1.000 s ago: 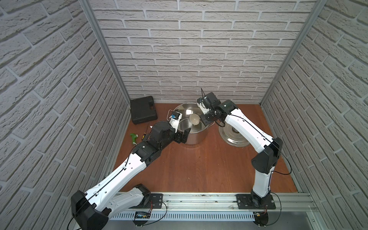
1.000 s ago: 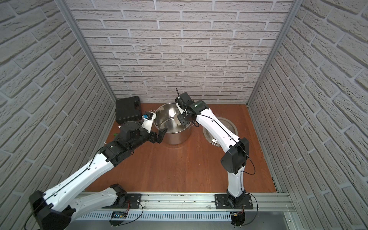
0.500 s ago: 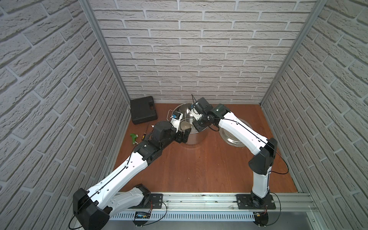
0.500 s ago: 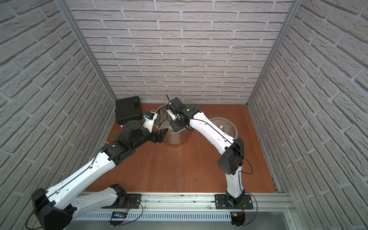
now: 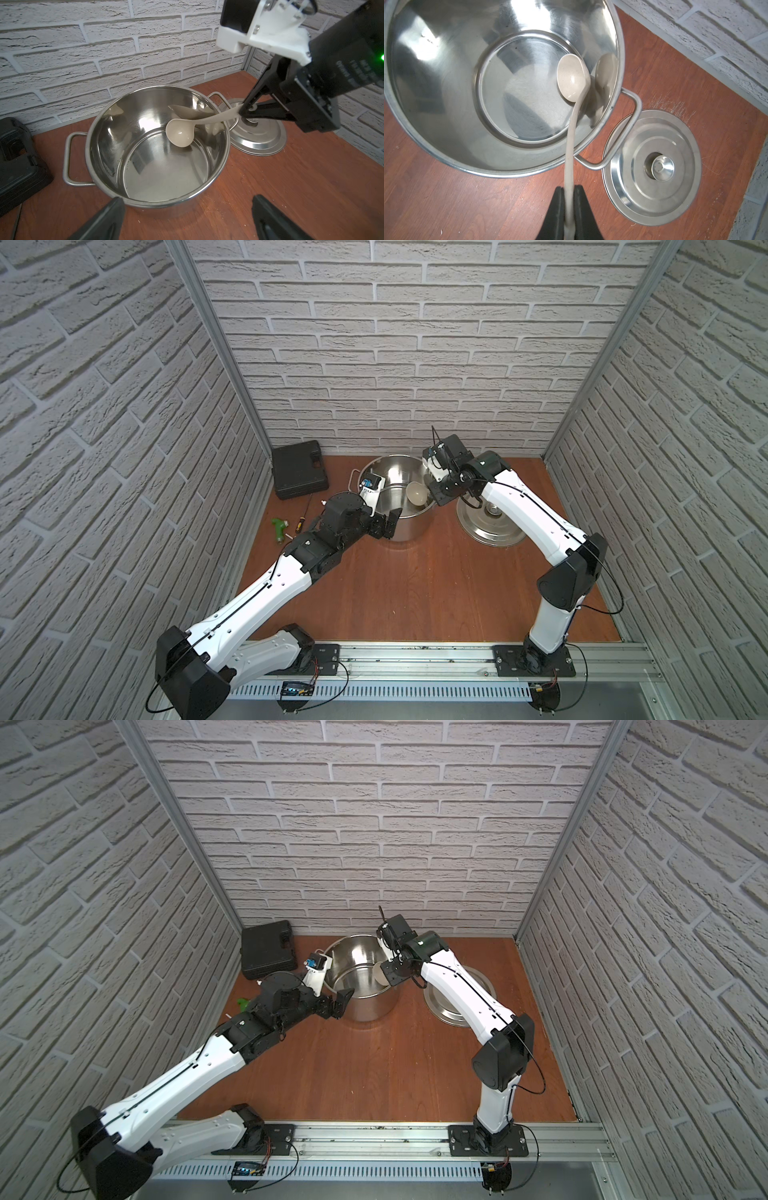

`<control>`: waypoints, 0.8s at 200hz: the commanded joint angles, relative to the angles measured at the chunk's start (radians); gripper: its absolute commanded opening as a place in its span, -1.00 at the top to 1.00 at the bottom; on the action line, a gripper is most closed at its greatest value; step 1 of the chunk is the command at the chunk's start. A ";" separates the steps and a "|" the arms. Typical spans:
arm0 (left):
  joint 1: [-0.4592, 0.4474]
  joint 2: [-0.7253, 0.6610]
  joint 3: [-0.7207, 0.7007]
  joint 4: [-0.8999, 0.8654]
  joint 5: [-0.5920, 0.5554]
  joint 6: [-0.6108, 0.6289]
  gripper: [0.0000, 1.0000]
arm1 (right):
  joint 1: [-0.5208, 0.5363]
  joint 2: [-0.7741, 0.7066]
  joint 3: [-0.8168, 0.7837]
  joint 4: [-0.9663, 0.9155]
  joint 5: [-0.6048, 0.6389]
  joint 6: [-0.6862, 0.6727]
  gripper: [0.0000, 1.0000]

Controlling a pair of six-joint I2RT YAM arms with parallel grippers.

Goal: Stir the soup with a spoon
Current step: Stir the soup in the pan with a stick.

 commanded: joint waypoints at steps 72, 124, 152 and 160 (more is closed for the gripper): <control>-0.011 0.011 0.032 0.051 -0.015 -0.002 -0.97 | 0.076 0.104 0.195 0.011 -0.119 -0.005 0.95; -0.011 0.017 0.030 0.057 -0.008 -0.003 -0.97 | 0.105 0.011 0.069 0.022 -0.099 -0.003 0.95; -0.011 0.020 0.030 0.059 -0.004 -0.003 -0.96 | 0.105 -0.054 -0.015 0.048 -0.071 0.001 0.95; -0.012 0.020 0.029 0.061 -0.003 -0.003 -0.97 | 0.102 -0.064 -0.029 0.048 -0.059 0.002 0.95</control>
